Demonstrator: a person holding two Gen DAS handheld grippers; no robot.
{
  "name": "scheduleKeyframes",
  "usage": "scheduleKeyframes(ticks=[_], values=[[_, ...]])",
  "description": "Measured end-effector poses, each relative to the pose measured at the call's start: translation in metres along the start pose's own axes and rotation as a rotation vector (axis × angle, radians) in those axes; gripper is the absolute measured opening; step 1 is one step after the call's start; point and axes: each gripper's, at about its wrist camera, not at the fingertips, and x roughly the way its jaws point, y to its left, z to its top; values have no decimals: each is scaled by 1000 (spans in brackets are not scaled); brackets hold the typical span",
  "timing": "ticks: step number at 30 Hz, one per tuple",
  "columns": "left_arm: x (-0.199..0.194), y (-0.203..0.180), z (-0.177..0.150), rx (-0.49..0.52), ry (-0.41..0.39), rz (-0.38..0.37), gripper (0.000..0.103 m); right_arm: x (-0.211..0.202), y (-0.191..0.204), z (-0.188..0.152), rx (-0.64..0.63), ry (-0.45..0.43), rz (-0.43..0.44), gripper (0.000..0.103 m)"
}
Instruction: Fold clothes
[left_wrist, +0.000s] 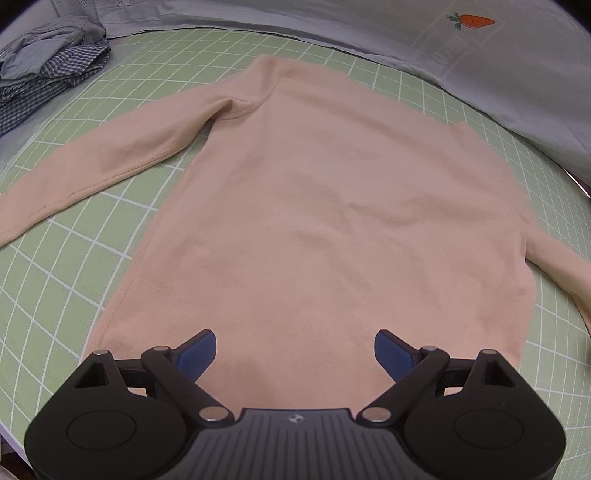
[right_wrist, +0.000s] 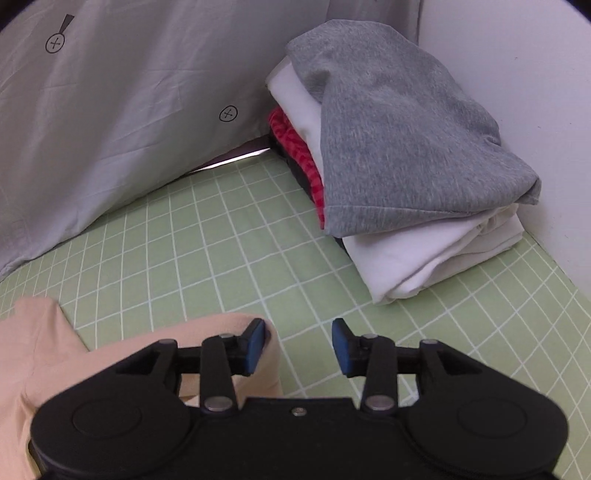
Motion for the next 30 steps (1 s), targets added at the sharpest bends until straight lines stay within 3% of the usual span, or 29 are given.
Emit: scheduleKeyframes(ticks=[2, 9, 16, 19, 20, 21, 27, 30], values=[[4, 1, -1, -10, 17, 6, 93, -9, 2, -9, 25, -13, -20, 47], [5, -10, -1, 52, 25, 6, 93, -35, 21, -54, 55, -32, -14, 49], [3, -12, -2, 79, 19, -1, 93, -26, 42, -73, 51, 16, 40, 52], [1, -10, -2, 63, 14, -3, 93, -25, 36, -74, 81, 43, 61, 33], [1, -10, -2, 56, 12, -4, 93, -24, 34, -74, 91, 52, 67, 12], [0, -10, -2, 50, 11, -4, 93, -25, 31, -73, 98, 57, 74, 4], [2, -14, -3, 68, 22, -13, 93, -80, -2, -39, 31, -39, 90, 2], [1, -16, -4, 87, 19, -16, 93, -85, -34, -15, 60, -76, 16, 5]])
